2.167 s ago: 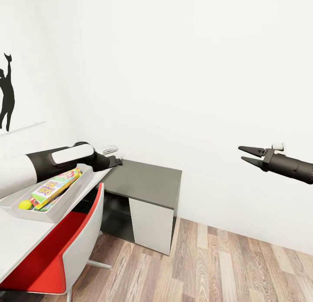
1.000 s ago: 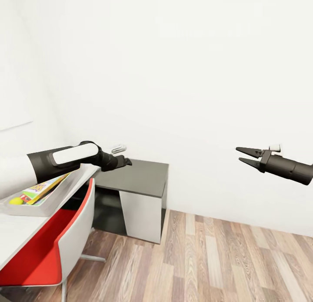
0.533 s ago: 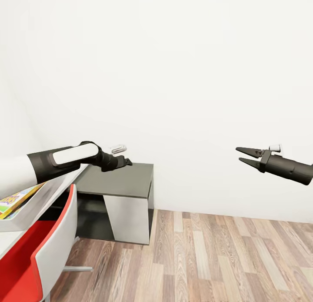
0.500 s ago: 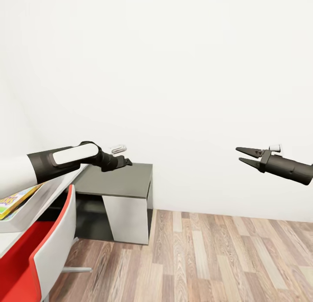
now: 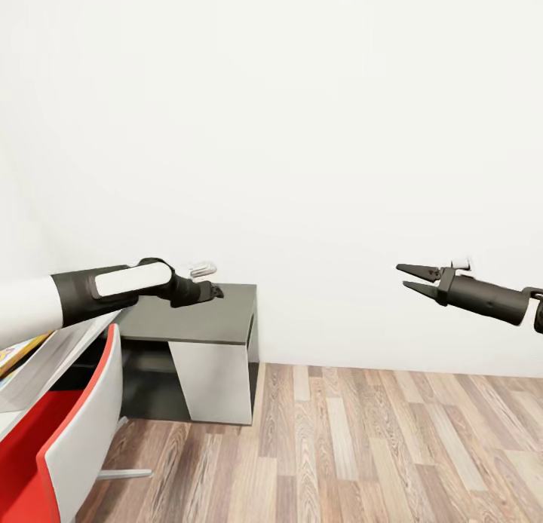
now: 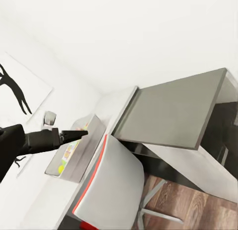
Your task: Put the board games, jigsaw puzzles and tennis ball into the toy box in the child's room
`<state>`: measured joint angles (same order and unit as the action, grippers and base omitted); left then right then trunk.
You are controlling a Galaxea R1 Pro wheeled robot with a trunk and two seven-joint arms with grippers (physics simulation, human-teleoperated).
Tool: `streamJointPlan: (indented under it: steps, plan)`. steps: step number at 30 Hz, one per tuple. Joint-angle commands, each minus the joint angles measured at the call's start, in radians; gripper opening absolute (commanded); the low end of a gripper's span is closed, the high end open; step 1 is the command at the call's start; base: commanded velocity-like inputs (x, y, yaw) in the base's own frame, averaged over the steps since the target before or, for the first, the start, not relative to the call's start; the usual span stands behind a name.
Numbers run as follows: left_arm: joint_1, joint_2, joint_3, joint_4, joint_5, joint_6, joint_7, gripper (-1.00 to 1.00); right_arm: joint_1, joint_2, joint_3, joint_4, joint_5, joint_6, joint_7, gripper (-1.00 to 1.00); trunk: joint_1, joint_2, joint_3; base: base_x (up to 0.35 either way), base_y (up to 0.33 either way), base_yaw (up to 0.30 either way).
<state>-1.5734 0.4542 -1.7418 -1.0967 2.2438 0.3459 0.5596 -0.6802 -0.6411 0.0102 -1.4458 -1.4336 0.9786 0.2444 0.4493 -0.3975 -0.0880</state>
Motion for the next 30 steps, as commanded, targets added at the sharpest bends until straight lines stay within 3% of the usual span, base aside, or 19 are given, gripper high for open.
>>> streamJointPlan:
  steps: [1, 5, 6, 7, 10, 13, 17, 18, 20, 21, 24, 25, 30]
  plan:
    - [-0.002, 0.002, -0.033, -0.002, 0.007, -0.020, 0.004, 1.00, 0.000, 0.001, 0.017, 0.001, 0.009, -0.001, 0.008, 1.00, 0.001, -0.002, -0.002, 0.000, 0.000, -0.019]
    - [-0.002, 0.008, -0.165, -0.015, 0.012, -0.102, 0.002, 1.00, 0.010, 0.008, 0.102, 0.003, 0.010, -0.031, -0.017, 1.00, 0.001, -0.002, -0.002, 0.000, 0.000, -0.011]
    - [-0.002, 0.008, -0.165, -0.015, 0.012, -0.102, 0.002, 1.00, 0.010, 0.008, 0.102, 0.003, 0.010, -0.031, -0.017, 1.00, 0.001, -0.002, -0.002, 0.000, 0.000, -0.008]
    - [-0.002, 0.011, -0.195, -0.025, 0.012, -0.119, 0.002, 1.00, 0.014, 0.009, 0.129, 0.004, 0.010, -0.048, -0.028, 1.00, 0.001, -0.002, -0.002, 0.000, 0.000, -0.006]
    - [-0.002, 0.024, -0.268, -0.064, 0.013, -0.163, 0.001, 1.00, 0.021, 0.013, 0.221, 0.006, 0.009, -0.119, -0.064, 1.00, 0.001, -0.002, -0.002, 0.000, 0.000, -0.004]
    - [-0.002, 0.043, -0.311, -0.114, 0.014, -0.208, 0.001, 1.00, 0.025, 0.015, 0.322, 0.007, 0.009, -0.199, -0.091, 1.00, 0.001, -0.002, -0.002, 0.000, 0.000, -0.002]
    - [-0.002, 0.079, -0.338, -0.189, 0.013, -0.256, 0.000, 1.00, 0.028, 0.016, 0.489, 0.008, 0.009, -0.296, -0.110, 1.00, 0.001, -0.002, -0.002, 0.000, 0.000, -0.001]
    - [-0.002, 0.079, -0.338, -0.189, 0.013, -0.256, 0.000, 1.00, 0.028, 0.016, 0.489, 0.008, 0.009, -0.296, -0.110, 1.00, 0.001, -0.002, -0.002, 0.000, 0.000, 0.000]
    - [-0.002, 0.096, -0.345, -0.221, 0.012, -0.269, 0.001, 1.00, 0.029, 0.017, 0.565, 0.010, 0.009, -0.347, -0.115, 1.00, 0.001, -0.002, -0.002, 0.000, 0.000, 0.000]
    - [-0.002, 0.096, -0.345, -0.221, 0.012, -0.269, 0.001, 1.00, 0.029, 0.017, 0.565, 0.010, 0.009, -0.347, -0.115, 1.00, 0.001, -0.002, -0.002, 0.000, 0.000, 0.000]
    - [-0.002, 0.114, -0.350, -0.263, 0.010, -0.281, 0.001, 1.00, 0.029, 0.017, 0.644, 0.022, 0.009, -0.422, -0.125, 1.00, 0.001, -0.002, -0.002, 0.000, 0.000, 0.000]
    - [-0.002, 0.114, -0.350, -0.263, 0.010, -0.281, 0.001, 1.00, 0.029, 0.017, 0.644, 0.022, 0.009, -0.422, -0.125, 1.00, 0.001, -0.002, -0.002, 0.000, 0.000, 0.000]
    - [-0.002, 0.128, -0.353, -0.299, 0.009, -0.288, 0.003, 1.00, 0.030, 0.021, 0.720, 0.053, 0.009, -0.484, -0.155, 1.00, 0.001, -0.002, -0.002, 0.000, 0.000, 0.000]
